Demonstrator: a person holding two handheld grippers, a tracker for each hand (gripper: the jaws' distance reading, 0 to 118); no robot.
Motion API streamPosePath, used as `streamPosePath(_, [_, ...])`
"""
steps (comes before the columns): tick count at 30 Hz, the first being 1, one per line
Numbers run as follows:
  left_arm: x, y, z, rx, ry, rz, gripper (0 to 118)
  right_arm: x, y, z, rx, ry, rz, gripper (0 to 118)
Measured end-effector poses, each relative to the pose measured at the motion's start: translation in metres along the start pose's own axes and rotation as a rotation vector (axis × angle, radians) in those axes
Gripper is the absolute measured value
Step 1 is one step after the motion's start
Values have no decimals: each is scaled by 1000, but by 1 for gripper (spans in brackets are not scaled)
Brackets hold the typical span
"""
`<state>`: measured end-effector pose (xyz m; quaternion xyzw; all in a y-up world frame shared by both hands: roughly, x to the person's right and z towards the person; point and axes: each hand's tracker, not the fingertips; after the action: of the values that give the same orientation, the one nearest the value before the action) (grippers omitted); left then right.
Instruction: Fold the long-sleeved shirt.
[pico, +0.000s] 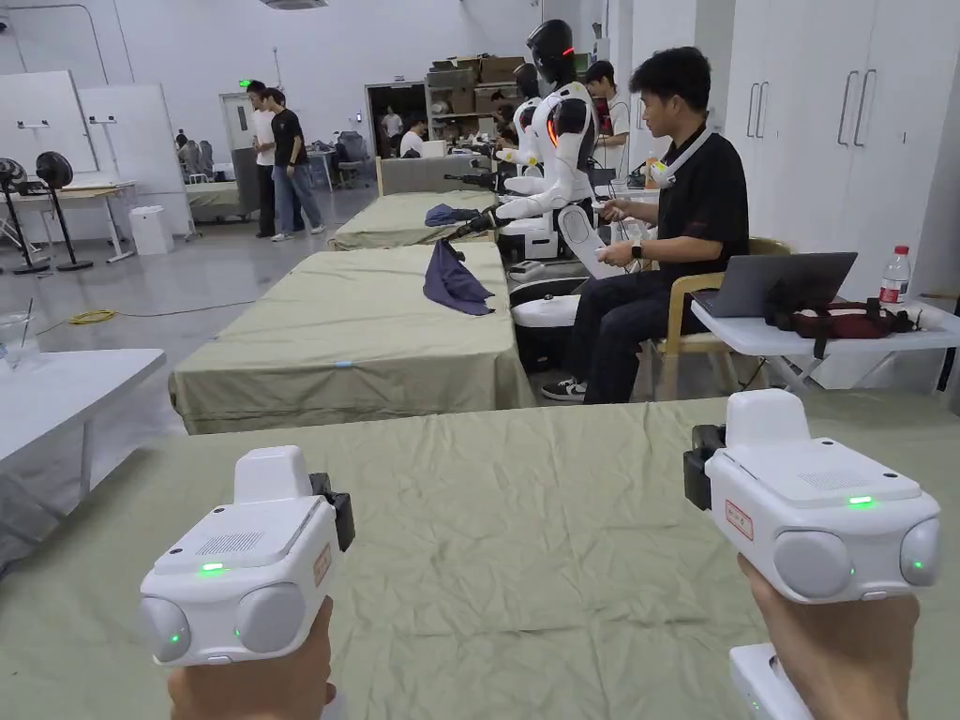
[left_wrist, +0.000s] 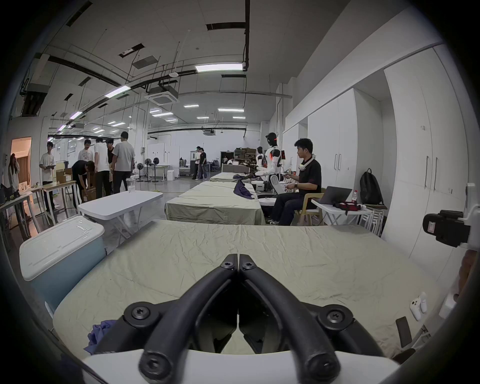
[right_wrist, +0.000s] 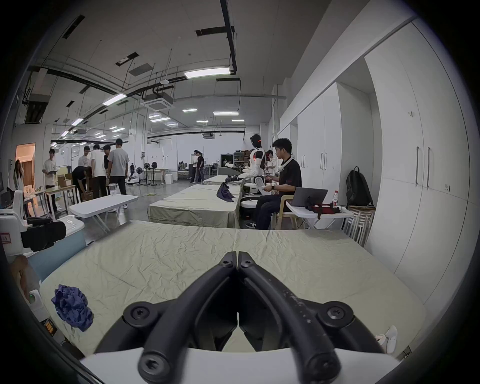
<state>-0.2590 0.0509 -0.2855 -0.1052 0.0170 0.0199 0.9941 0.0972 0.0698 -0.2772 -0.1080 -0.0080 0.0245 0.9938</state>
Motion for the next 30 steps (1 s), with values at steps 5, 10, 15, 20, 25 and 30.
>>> streamPosePath(5, [-2, 0, 0, 0, 1, 0, 0, 0, 0, 0, 0, -3, 1, 1])
streamPosePath(10, [-2, -1, 0, -4, 0, 1, 0, 1, 0, 0, -2, -4, 0, 1])
streamPosePath(15, [-3, 0, 0, -4, -12, 10, 0, 2, 1, 0, -2, -6, -2, 1])
streamPosePath(20, [-1, 0, -2, -6, -13, 0, 0, 2, 1, -1, -3, -6, 0, 1])
streamPosePath(25, [0, 0, -1, -8, -9, -6, 0, 3, 2, -1, -3, -4, -1, 1])
streamPosePath(30, [0, 1, -2, -7, -12, -8, 0, 2, 3, -1, -4, -3, 1, 1])
